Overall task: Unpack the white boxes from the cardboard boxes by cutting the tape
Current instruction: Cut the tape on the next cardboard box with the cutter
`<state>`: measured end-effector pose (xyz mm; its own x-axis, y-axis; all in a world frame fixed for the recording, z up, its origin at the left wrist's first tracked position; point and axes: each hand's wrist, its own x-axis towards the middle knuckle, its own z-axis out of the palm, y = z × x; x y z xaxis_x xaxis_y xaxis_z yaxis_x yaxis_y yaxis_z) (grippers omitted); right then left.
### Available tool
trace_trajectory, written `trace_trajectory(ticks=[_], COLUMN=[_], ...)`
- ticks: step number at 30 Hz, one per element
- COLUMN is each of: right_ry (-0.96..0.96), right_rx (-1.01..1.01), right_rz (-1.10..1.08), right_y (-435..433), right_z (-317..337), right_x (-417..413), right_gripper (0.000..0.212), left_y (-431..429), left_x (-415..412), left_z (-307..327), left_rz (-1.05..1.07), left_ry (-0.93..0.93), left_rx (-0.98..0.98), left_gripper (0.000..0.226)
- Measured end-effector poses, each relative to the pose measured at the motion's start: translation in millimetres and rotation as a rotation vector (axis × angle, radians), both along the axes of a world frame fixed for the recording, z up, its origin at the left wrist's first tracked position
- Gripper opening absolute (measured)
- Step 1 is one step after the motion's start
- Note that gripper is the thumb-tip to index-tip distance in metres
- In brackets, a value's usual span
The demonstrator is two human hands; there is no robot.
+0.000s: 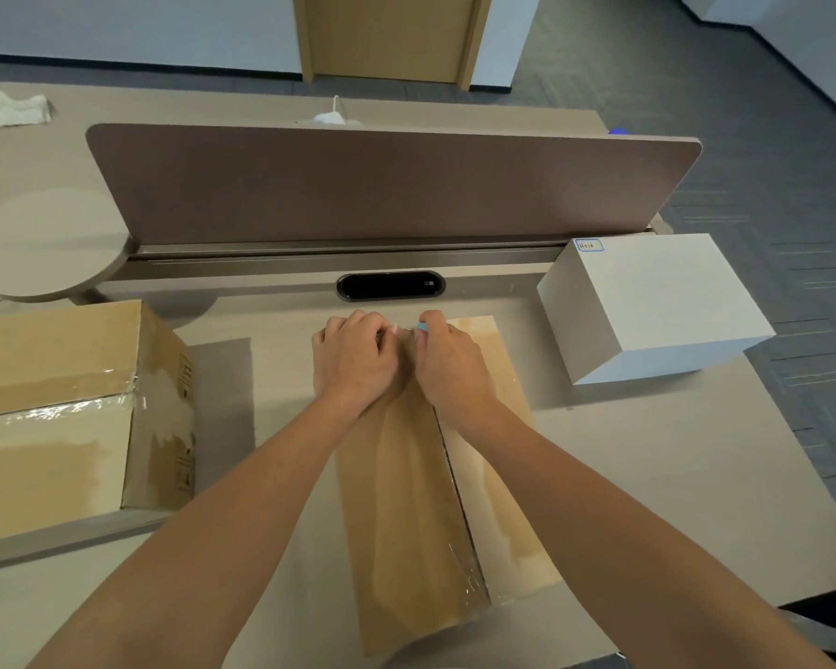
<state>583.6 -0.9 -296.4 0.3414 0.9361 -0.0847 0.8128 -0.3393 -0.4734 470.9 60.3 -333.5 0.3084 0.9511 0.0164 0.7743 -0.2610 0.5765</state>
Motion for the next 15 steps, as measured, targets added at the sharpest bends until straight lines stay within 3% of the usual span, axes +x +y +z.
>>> trace_trajectory(ticks=[15], right_ry=[-0.019], right_rx=[-0.049], right_rz=[0.068], right_y=[-34.0], right_z=[-0.2], right_x=[2.4], right_gripper=[0.024], left_y=[0.7], left_x=[-0.6], left_z=[-1.1], left_rz=[0.003], left_ry=[-0.028], left_rx=[-0.009], left_gripper=[0.024])
